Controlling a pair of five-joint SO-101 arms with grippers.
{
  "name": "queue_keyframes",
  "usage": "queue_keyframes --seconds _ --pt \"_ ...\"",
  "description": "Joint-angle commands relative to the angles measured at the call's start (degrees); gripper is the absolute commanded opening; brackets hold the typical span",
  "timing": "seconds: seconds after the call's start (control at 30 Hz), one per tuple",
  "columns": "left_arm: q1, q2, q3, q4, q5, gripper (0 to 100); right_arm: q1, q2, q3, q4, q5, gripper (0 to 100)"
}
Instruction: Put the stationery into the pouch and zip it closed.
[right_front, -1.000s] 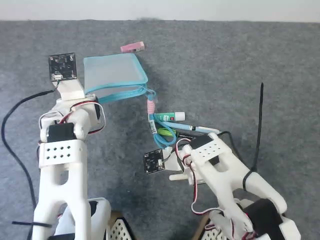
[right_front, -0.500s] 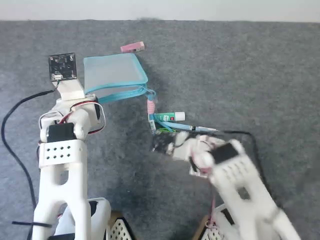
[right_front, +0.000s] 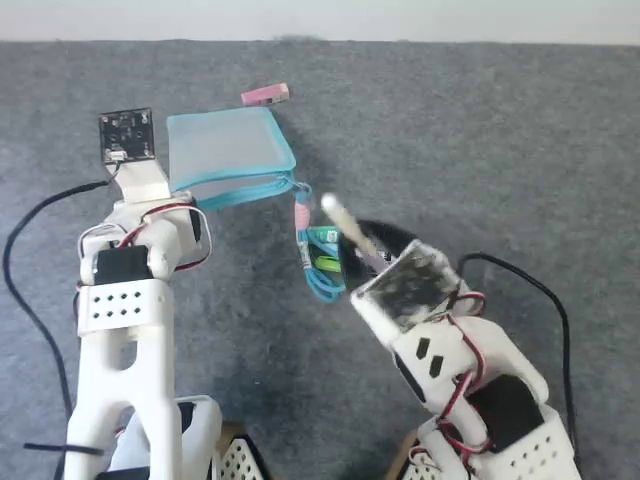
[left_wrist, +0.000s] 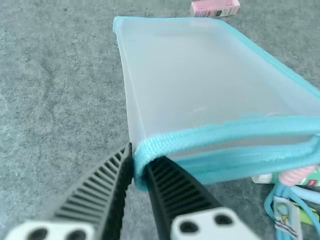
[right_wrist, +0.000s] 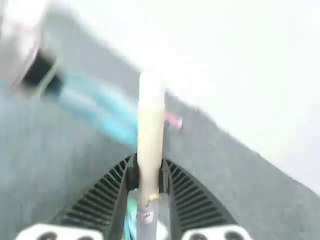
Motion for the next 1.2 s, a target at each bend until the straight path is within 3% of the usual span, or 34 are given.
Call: queue_keyframes --seconds 0.0,0.3,0.4,0.47,0.57,0.7,0.87,0.93,1.03,1.17 --pt "-0.53 -0.44 -1.63 0.53 1.14 1 -0.4 -0.4 -0.09 -12.35 -6.51 0.6" --pt "-0.35 -0.44 -1.63 0.7 0.88 1 -0.66 15.69 -0.18 -28.62 -6.68 0.7" --pt "-0.18 -0.44 -1.71 0.7 0.88 1 -3.03 22.9 -3.16 -28.44 -6.33 0.7" --pt "-0.44 -0.44 -1.98 0.7 0.88 1 -4.53 28.09 -8.79 -19.82 -4.04 0.6" --pt "-0.44 -0.44 -1.98 0.7 0.88 1 -6.99 37.05 -23.65 1.71 0.09 0.6" --pt "-0.35 -0.44 -1.98 0.62 0.88 1 -9.71 52.88 -47.38 25.63 0.35 0.6" --pt "-0.53 -0.53 -1.89 0.7 0.88 1 -9.8 72.66 -71.65 42.51 -1.41 0.7" --pt "-0.53 -0.53 -1.89 0.97 0.88 1 -8.13 75.82 -76.22 40.75 -6.59 0.7" --pt "-0.53 -0.62 -2.77 3.34 0.53 1 -5.05 74.77 -76.75 29.58 -10.9 0.7" --pt "0.09 -0.53 -9.01 14.07 -1.05 1 -4.09 68.09 -69.98 16.84 -12.84 0.7"
